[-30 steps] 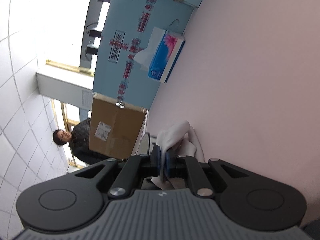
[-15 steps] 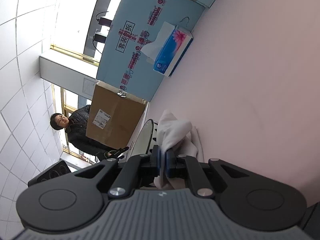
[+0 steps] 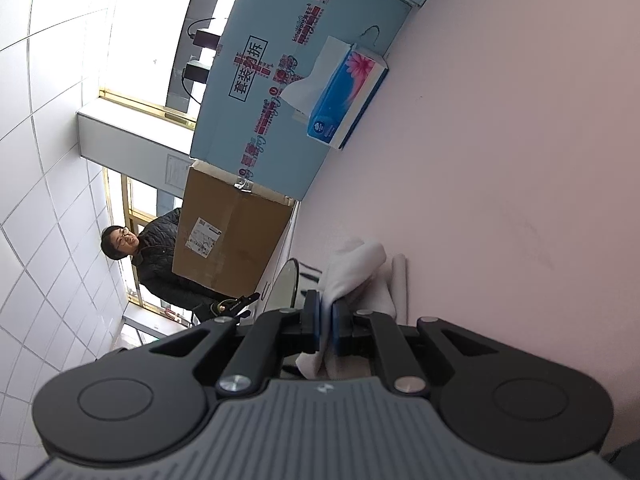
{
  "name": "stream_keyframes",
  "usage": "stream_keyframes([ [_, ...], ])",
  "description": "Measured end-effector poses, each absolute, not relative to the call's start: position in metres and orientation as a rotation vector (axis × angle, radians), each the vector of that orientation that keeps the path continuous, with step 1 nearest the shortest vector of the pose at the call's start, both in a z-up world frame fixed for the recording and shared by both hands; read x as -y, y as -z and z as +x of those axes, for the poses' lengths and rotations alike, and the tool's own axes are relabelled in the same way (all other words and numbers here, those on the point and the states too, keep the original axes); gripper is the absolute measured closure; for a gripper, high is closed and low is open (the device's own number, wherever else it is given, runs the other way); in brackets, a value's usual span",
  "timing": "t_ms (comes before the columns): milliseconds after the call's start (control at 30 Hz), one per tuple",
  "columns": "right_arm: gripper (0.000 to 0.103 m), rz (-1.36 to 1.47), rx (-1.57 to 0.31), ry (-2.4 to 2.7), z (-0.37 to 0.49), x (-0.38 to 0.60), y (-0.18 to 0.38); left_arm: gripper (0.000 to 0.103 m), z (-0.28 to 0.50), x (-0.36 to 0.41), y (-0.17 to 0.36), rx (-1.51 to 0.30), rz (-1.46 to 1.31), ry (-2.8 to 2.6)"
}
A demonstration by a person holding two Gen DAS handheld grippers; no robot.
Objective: Clean bowl
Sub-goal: 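Continue wiping the outer wall near the rim with the right gripper while the left gripper holds the bowl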
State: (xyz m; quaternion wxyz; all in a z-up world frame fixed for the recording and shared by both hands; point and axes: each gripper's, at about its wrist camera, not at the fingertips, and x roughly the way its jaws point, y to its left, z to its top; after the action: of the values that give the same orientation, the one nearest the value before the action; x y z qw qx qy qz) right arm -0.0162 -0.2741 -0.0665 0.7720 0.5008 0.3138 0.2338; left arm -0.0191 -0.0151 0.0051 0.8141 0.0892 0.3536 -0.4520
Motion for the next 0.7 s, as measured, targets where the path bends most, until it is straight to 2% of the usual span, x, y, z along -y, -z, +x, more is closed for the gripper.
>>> stream_keyframes([
  [267,0.094,1.093,-0.685,-0.513,-0.006,0.275,0.069,0.082,-0.019,0.014,-0.006,-0.748,0.197,0.971],
  [700,0.094,1.124,-0.703,-0.541,0.012,0.276,0.072,0.073,-0.012,0.024,-0.009,-0.718,0.187,0.945],
])
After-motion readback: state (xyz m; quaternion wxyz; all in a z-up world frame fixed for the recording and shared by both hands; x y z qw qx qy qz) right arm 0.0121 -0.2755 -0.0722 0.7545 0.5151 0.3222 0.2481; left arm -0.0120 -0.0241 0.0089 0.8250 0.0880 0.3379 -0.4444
